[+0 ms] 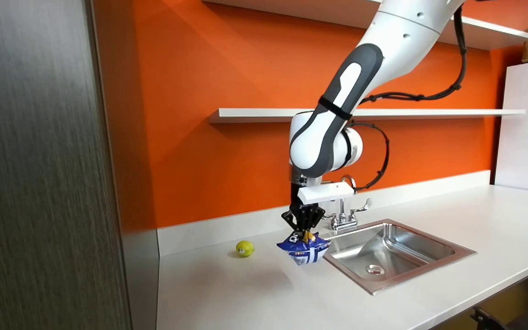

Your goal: Place the bag of doritos on the left side of the bottom shelf

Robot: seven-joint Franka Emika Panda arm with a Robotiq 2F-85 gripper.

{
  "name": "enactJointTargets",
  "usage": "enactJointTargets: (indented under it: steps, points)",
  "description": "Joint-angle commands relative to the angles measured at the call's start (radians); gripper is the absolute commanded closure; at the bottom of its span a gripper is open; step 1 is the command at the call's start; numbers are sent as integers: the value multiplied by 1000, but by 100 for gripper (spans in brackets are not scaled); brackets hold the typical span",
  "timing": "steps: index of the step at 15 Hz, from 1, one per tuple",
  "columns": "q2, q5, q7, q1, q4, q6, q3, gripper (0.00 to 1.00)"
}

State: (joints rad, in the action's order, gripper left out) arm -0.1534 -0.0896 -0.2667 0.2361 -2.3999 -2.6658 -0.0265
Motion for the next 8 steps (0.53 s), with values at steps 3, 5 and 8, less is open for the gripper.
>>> enactJointTargets:
  steps: [3, 5, 8]
  points:
    - [301, 15, -29, -28, -161, 89, -54, 100]
    - [402, 40, -19, -34, -188, 125, -72, 100]
    - [548, 82, -14, -32, -194, 176, -99, 100]
